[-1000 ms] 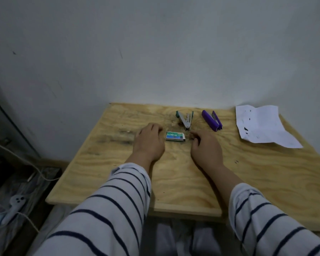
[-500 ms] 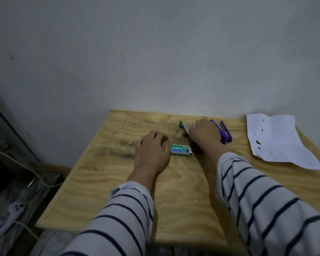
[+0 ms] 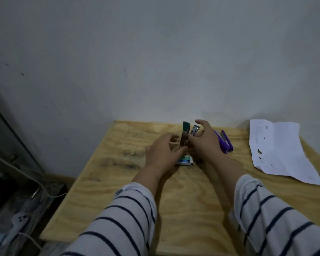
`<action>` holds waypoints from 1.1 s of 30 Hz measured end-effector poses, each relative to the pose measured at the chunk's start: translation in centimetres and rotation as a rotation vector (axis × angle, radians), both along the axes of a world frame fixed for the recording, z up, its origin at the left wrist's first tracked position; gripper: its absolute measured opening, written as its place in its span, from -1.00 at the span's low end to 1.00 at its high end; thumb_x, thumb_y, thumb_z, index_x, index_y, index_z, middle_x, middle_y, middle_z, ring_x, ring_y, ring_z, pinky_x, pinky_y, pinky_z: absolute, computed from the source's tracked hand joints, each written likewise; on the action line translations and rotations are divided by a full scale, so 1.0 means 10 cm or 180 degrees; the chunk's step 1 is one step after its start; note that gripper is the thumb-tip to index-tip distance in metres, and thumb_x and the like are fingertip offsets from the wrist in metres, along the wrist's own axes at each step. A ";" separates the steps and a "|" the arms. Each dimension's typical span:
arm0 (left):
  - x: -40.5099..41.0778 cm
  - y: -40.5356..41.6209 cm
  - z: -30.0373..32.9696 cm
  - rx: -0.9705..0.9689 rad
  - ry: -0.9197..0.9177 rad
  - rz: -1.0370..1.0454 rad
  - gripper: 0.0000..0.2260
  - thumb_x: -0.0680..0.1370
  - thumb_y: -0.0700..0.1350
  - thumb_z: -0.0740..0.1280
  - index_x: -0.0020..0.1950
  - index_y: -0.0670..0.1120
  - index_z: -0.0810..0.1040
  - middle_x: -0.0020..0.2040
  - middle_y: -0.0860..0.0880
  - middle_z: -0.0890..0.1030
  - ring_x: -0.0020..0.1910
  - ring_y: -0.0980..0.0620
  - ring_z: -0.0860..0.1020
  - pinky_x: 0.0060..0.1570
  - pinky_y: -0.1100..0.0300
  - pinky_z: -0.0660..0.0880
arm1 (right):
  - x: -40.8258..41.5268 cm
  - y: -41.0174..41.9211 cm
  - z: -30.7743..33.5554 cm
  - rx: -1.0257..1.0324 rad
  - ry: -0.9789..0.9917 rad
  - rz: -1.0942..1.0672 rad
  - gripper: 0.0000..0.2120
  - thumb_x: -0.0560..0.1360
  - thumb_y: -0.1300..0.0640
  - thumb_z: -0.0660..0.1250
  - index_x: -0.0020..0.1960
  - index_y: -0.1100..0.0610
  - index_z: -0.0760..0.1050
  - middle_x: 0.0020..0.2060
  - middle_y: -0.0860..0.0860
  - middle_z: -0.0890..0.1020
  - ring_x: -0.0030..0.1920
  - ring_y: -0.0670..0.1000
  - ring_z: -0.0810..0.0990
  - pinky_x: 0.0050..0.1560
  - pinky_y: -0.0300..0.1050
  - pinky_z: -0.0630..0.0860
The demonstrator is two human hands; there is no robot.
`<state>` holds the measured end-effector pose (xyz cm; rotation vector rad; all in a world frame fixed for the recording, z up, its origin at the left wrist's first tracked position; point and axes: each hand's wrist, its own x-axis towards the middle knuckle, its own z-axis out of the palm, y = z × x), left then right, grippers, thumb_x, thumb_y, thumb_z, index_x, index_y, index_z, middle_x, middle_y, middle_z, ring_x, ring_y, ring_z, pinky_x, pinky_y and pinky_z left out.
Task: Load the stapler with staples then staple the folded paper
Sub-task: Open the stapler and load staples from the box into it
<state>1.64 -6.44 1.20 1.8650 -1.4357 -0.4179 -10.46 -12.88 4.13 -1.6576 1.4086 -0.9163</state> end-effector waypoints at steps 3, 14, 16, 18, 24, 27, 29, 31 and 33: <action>0.04 -0.06 0.05 -0.0249 -0.0053 0.0062 -0.75 0.44 0.19 0.36 0.08 0.18 0.52 -0.05 0.16 0.63 -0.08 0.11 0.60 0.05 -0.06 0.52 | 0.04 -0.03 0.05 0.0259 -0.0474 0.0017 -0.72 0.54 0.20 0.30 0.23 0.05 0.40 -0.23 0.12 0.63 -0.33 0.04 0.63 -0.35 -0.09 0.62; 0.15 -0.15 -0.01 -0.0847 0.1233 0.0639 -0.53 0.52 -0.23 0.35 0.35 -0.11 0.21 0.13 -0.07 0.53 -0.08 0.05 0.60 -0.11 0.31 0.51 | 0.04 -0.14 -0.17 0.1005 -0.2063 -0.0611 -0.75 0.53 0.29 0.26 0.20 0.17 0.48 0.01 0.18 0.61 -0.08 0.09 0.69 -0.29 -0.24 0.65; 0.14 -0.15 -0.06 -0.0948 0.1165 0.0821 -0.40 0.49 -0.21 0.40 0.39 -0.09 0.11 0.25 -0.05 0.38 -0.01 0.07 0.53 -0.04 0.27 0.50 | 0.01 -0.15 -0.22 0.0894 -0.2208 -0.0620 -0.79 0.54 0.29 0.26 0.16 0.19 0.48 -0.02 0.18 0.62 -0.11 0.09 0.69 -0.30 -0.27 0.64; 0.14 -0.19 -0.14 -0.0864 0.0594 0.1101 -0.44 0.48 -0.11 0.42 0.36 -0.07 0.20 0.32 -0.04 0.28 0.15 0.05 0.41 0.08 0.18 0.44 | -0.01 -0.16 -0.27 0.0682 -0.2201 -0.0624 -0.85 0.54 0.28 0.26 0.10 0.20 0.48 -0.07 0.20 0.63 -0.19 0.07 0.69 -0.32 -0.29 0.62; 0.12 -0.29 -0.21 -0.0115 -0.1070 0.0711 -0.76 0.60 0.03 0.10 0.11 0.09 0.53 0.29 0.06 0.40 0.37 0.02 0.25 0.43 -0.13 0.00 | 0.01 -0.08 -0.40 0.0034 -0.1769 -0.0488 -0.97 0.54 0.19 0.30 -0.07 0.09 0.46 -0.21 0.08 0.67 -0.31 -0.07 0.69 -0.16 -0.12 0.64; 0.08 -0.27 -0.18 -0.0058 -0.1136 0.0412 -0.68 0.60 0.15 0.00 -0.01 0.10 0.51 0.06 0.13 0.52 0.19 0.06 0.38 0.30 -0.10 0.08 | -0.01 -0.05 -0.39 -0.0266 -0.1446 -0.0355 -0.97 0.52 0.14 0.33 -0.04 0.05 0.51 -0.23 -0.02 0.69 -0.27 -0.14 0.67 -0.16 -0.19 0.61; 0.08 -0.26 -0.16 -0.0056 -0.0985 0.0535 -0.60 0.56 0.29 -0.01 -0.09 0.10 0.51 -0.05 0.16 0.52 0.10 0.07 0.37 0.20 -0.05 0.13 | -0.03 -0.01 -0.36 -0.0221 -0.1513 -0.0162 -0.96 0.51 0.15 0.34 -0.08 0.03 0.53 -0.26 -0.02 0.69 -0.29 -0.15 0.66 -0.20 -0.25 0.61; 0.09 -0.25 -0.16 -0.0046 -0.0942 0.0651 -0.52 0.48 0.42 -0.01 -0.15 0.10 0.49 -0.10 0.18 0.50 0.07 0.07 0.34 0.14 -0.04 0.14 | -0.04 0.02 -0.35 -0.0139 -0.1661 -0.0015 -0.93 0.51 0.18 0.34 -0.11 0.03 0.54 -0.30 -0.02 0.69 -0.31 -0.13 0.65 -0.22 -0.24 0.63; 0.08 -0.25 -0.16 -0.0046 -0.0957 0.0697 -0.46 0.40 0.50 -0.02 -0.19 0.09 0.47 -0.10 0.19 0.50 0.07 0.07 0.32 0.11 -0.04 0.16 | -0.05 0.03 -0.33 -0.0111 -0.1742 0.0052 -0.93 0.50 0.19 0.35 -0.12 0.04 0.55 -0.29 -0.02 0.69 -0.29 -0.10 0.65 -0.19 -0.20 0.64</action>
